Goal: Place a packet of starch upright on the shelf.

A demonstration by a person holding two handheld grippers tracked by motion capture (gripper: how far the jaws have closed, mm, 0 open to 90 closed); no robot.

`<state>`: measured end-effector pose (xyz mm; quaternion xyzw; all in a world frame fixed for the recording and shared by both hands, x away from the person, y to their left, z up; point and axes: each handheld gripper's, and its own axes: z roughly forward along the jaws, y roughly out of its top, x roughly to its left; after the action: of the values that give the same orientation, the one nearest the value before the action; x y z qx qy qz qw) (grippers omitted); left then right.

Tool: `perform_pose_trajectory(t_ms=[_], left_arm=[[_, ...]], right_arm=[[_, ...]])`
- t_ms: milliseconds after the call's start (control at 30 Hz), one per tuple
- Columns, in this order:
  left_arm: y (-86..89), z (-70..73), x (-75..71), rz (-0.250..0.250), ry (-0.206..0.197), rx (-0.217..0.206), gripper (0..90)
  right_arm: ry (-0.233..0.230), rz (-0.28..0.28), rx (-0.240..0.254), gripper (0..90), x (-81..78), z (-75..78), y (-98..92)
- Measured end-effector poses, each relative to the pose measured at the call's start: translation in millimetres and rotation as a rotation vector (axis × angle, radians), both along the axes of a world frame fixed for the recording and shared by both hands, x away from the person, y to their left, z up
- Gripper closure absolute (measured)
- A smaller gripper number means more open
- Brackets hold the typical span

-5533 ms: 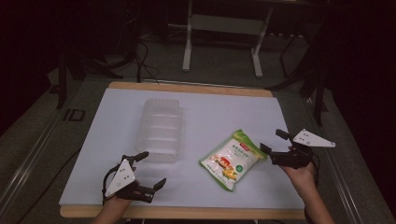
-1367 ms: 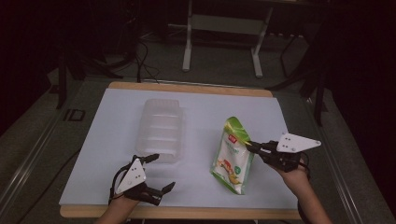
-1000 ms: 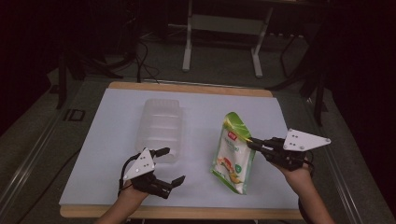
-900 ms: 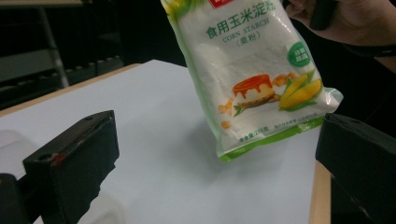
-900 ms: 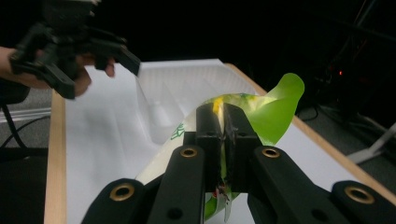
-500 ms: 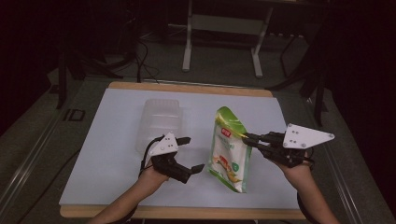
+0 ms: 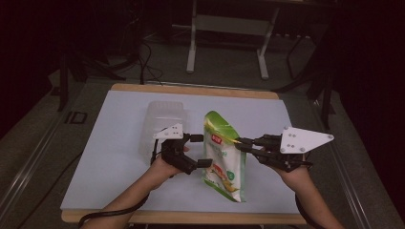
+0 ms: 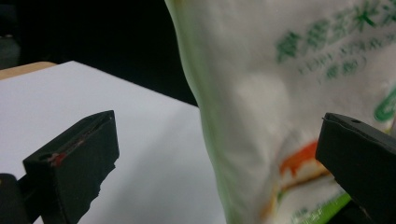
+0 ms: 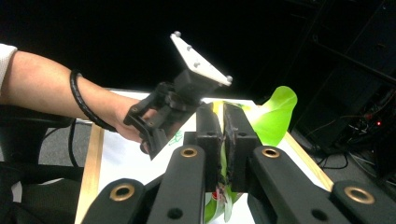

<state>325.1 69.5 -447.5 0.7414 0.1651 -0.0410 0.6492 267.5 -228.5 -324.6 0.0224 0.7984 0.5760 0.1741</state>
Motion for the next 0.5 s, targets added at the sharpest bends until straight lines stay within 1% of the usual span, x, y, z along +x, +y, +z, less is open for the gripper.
perform_pose_trajectory(t_ms=[33,67,100,133,167,200,233,267,300,333,367,400,433,467,500], left_arm=[[-1.6,-0.5,1.4,-0.020,0.011,-0.014,0.0],[-1.6,-0.5,1.4,-0.020,0.011,-0.014,1.1],[-3.9,-1.1,3.2,-0.062,0.017,-0.039,1.1],[-5.1,-1.4,4.0,-0.084,0.019,-0.051,5.4],[-6.6,-1.1,4.2,-0.096,0.016,-0.055,5.4],[-7.9,-0.6,4.3,-0.119,0.011,-0.065,10.5],[-8.2,-0.3,4.3,-0.133,0.005,-0.071,10.5],[-9.3,0.8,3.5,-0.132,-0.009,-0.062,14.8],[-9.8,1.4,2.9,-0.143,-0.021,-0.056,17.7],[-9.9,1.8,2.4,-0.150,-0.032,-0.049,26.9],[-11.4,2.3,1.9,-0.142,-0.041,-0.032,29.4],[-11.9,2.4,1.4,-0.138,-0.053,-0.023,35.2],[-12.2,2.4,0.9,-0.133,-0.060,-0.016,35.2],[-12.2,2.4,0.9,-0.133,-0.060,-0.016,40.6],[-13.5,2.8,-0.8,-0.130,-0.069,-0.009,40.6]], right_arm=[[0.002,0.007,0.001,86.7,-0.4,-0.4,1.8],[0.002,0.007,0.001,86.7,-0.4,-0.4,1.8],[0.002,0.016,-0.003,86.7,-0.7,-0.6,3.4],[0.006,0.029,-0.006,86.7,-1.2,-1.6,5.7],[0.006,0.032,-0.007,86.7,-1.5,-2.2,6.7],[0.006,0.035,-0.016,86.7,-1.9,-3.6,7.9],[0.006,0.035,-0.016,86.7,-1.9,-3.6,7.9],[0.006,0.034,-0.017,86.7,-1.8,-4.3,7.8],[0.012,0.036,-0.018,86.7,-1.4,-5.4,7.0],[0.008,0.030,-0.024,86.7,-1.4,-6.2,6.3],[0.011,0.028,-0.025,86.7,-1.4,-6.8,5.6],[0.015,0.031,-0.025,86.7,-1.1,-8.3,3.4],[0.015,0.031,-0.025,86.7,-1.1,-8.3,3.4],[0.015,0.031,-0.025,86.7,-1.1,-8.3,3.4],[0.014,0.028,-0.027,86.7,-1.2,-8.7,2.8]])
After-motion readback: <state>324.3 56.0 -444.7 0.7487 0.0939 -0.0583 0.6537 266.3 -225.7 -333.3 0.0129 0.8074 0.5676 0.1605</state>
